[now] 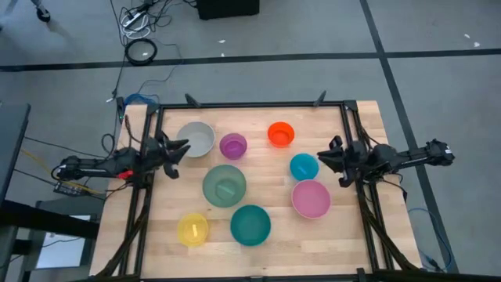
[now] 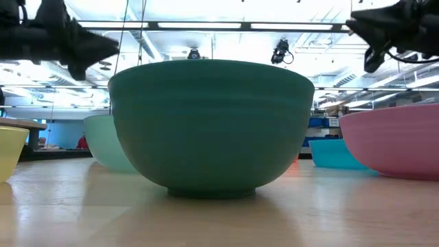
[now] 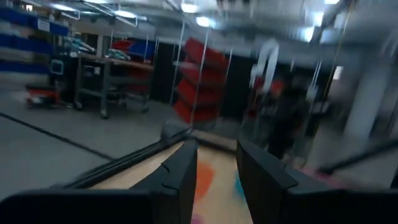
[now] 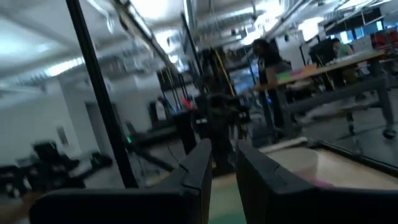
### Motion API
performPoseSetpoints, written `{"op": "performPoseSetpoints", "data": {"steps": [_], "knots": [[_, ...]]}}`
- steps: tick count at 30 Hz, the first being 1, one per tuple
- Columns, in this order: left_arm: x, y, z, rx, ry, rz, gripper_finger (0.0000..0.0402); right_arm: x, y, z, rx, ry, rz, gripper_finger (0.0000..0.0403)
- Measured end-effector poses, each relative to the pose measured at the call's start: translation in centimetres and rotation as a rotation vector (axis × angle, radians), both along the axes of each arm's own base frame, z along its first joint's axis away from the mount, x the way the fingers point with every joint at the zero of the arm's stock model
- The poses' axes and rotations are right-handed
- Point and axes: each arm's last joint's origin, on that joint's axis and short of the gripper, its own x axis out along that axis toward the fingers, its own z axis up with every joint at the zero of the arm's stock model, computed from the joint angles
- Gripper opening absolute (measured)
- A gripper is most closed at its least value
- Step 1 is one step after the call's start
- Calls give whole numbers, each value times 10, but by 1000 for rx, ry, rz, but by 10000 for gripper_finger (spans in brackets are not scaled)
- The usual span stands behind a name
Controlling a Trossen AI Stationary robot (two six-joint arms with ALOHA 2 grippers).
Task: Nest bowls inside each other
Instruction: Stack the gray bowl on top of the green bowl
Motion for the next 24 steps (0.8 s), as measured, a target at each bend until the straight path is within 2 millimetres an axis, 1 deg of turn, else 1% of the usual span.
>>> {"op": "performPoseSetpoints", "data": {"steps": [3,8,14,24], "knots": [[-3,1,9,-69,-126,12,122,-2,0,5,-2,-50,-9,61],[-7,1,18,-72,-235,12,122,-4,-1,12,-50,-74,-44,61],[-8,1,19,-73,-247,11,122,-5,-4,14,-91,-74,-166,61],[-9,1,21,-78,-274,3,122,-3,-4,22,-159,-135,-222,61]]}}
